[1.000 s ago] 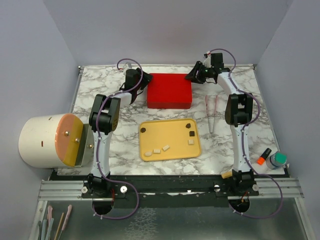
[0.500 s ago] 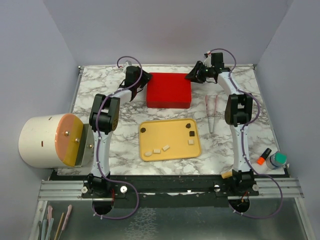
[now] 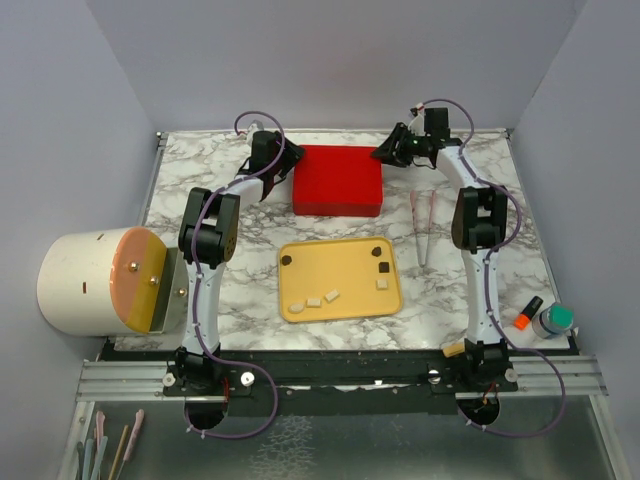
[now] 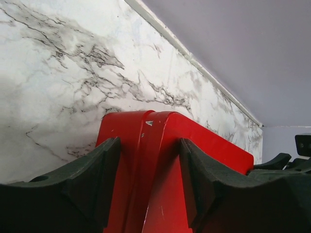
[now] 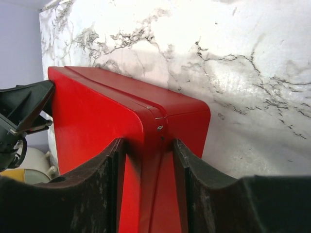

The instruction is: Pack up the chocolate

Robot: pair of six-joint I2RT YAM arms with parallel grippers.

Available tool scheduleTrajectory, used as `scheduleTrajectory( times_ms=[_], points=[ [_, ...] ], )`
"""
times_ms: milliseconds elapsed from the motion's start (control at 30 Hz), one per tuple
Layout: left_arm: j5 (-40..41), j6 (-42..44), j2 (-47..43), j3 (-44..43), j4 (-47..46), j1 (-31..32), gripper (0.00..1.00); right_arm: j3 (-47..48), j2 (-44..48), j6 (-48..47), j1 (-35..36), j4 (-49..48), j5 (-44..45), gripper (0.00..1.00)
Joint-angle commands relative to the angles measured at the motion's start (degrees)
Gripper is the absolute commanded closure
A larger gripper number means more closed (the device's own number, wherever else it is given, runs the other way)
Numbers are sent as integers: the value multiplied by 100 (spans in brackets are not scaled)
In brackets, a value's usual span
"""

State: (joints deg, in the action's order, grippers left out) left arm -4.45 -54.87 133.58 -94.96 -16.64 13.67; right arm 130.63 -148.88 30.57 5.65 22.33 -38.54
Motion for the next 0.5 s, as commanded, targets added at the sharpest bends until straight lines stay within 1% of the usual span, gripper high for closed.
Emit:
scheduleTrajectory(
  times_ms=[0, 100, 200, 300, 333, 367, 467],
  points=[
    [-48, 278, 355, 227, 903, 84, 41, -692, -177, -198, 209, 280, 156, 51],
    [-72, 330, 278, 326, 756, 83, 38, -774, -65, -218, 214, 146, 103, 44],
    [-70, 395, 201, 384, 638, 74, 36, -815, 23, -238, 209, 52, 42, 40],
    [-62, 491, 114, 414, 573, 66, 34, -853, 105, -270, 208, -28, 14, 38],
    [-57, 526, 75, 439, 541, 65, 34, -868, 143, -276, 208, -51, 14, 35],
    [-32, 562, 32, 469, 507, 68, 29, -893, 179, -279, 208, -98, 2, 35],
    [72, 670, -154, 611, 376, 57, 27, -971, 319, -285, 212, -261, -13, 34]
  ],
)
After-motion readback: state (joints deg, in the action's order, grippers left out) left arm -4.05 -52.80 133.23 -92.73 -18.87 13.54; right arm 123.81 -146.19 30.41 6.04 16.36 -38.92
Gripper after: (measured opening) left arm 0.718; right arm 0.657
